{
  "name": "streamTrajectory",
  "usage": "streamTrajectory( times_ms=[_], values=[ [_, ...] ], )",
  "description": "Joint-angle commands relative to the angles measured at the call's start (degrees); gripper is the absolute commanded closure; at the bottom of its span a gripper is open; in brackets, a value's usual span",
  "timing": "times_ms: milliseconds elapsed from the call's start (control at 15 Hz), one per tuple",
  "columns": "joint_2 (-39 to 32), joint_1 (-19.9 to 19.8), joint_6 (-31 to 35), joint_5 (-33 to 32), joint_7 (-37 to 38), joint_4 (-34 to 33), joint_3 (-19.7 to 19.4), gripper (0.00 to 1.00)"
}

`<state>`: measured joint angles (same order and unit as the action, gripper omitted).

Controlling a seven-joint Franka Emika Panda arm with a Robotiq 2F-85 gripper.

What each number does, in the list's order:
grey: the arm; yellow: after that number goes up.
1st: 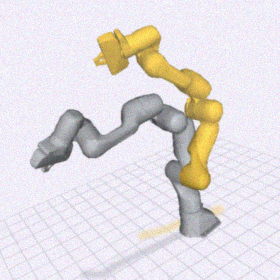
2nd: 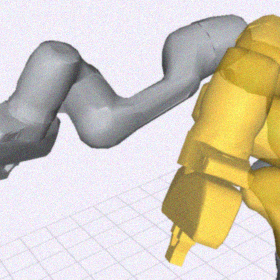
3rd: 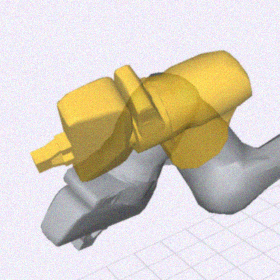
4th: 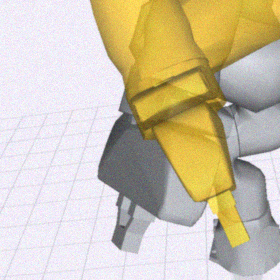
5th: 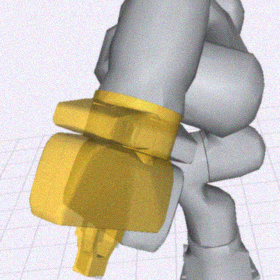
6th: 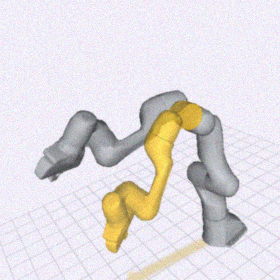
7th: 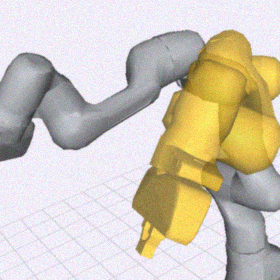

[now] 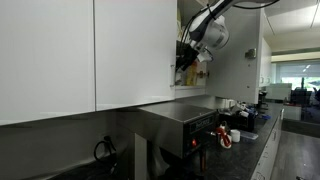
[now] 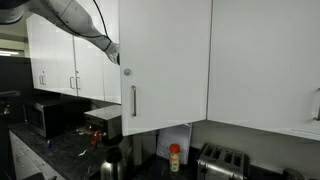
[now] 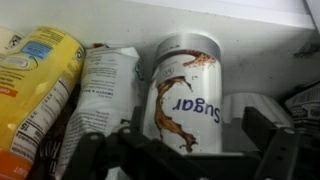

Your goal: Open the right cabinet door and take out the sugar bottle, the close the door

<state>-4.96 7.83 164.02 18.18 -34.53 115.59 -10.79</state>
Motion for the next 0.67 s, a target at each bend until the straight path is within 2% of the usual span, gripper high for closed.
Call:
streamTrajectory(
  times_ms=[0,600],
  values=[
    [-2.3,-0.7,2.1,4.8,-4.9,-1.9,1.0,0.00],
    [-2.7,-0.8,3.7,12.5,-12.5,-2.1,1.6,0.00]
  ],
)
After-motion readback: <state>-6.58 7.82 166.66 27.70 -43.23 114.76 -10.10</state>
